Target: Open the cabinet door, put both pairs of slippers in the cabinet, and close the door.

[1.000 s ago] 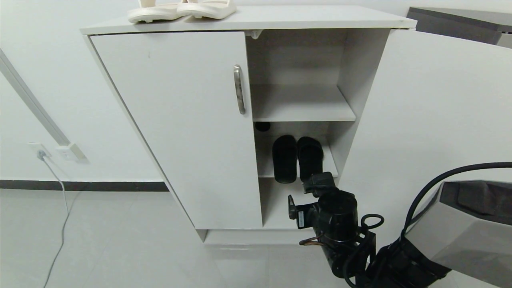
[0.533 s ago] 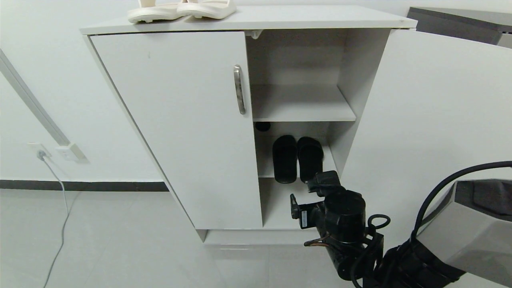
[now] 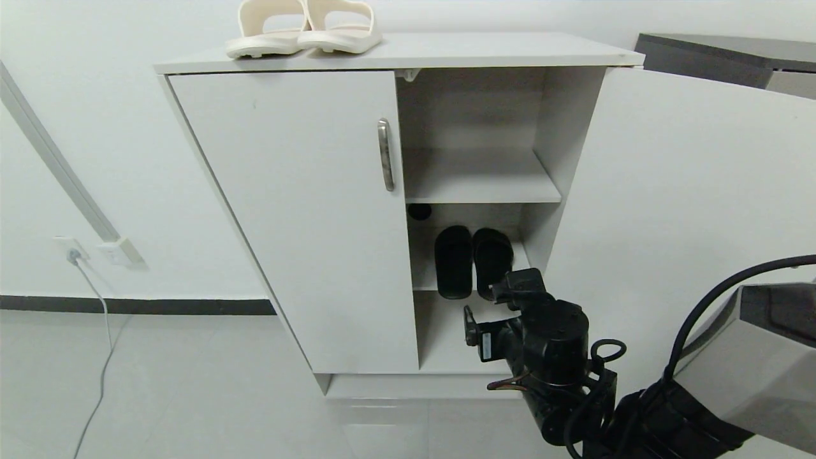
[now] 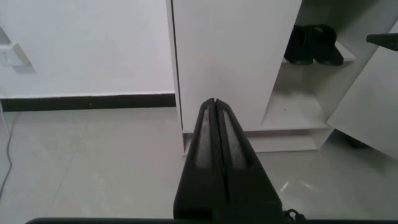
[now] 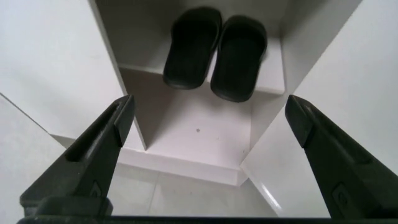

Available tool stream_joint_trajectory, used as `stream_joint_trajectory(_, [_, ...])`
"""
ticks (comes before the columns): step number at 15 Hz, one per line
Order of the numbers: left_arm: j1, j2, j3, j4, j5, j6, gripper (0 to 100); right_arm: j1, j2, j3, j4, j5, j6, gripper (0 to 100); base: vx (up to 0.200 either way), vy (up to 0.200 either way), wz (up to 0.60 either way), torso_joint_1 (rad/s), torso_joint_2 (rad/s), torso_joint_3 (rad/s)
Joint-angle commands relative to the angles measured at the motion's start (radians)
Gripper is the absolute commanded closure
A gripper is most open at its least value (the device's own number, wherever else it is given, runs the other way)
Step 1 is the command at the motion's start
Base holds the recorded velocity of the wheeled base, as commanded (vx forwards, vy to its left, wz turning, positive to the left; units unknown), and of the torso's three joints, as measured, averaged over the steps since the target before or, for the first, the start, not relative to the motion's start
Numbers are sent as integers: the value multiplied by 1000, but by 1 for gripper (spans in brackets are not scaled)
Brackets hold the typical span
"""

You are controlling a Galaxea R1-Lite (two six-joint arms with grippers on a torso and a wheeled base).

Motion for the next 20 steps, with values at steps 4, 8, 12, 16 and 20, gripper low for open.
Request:
stream_joint_trajectory(4, [0,1,0,0,0,0,100,2,-12,11,-9,0,-2,0,0,0,0,2,4,195])
stream_joint_trajectory(8, [0,1,0,0,1,2,100,-9,-24,34,-30,-1,-18,0,0,0,0,1,5,155])
stream_joint_trajectory(12, [0,1,0,0,3,0,100,-17,-30,60,-75,8,-49,0,0,0,0,0,0,0])
stream_joint_trajectory(16, [0,1,0,0,3,0,100,-17,-30,71,-82,13,-55,0,0,150,0,2,-1,7])
stream_joint_trajectory(20, [0,1,0,0,3,-2,100,-17,-27,76,-86,14,-66,0,0,200,0,7,2,0])
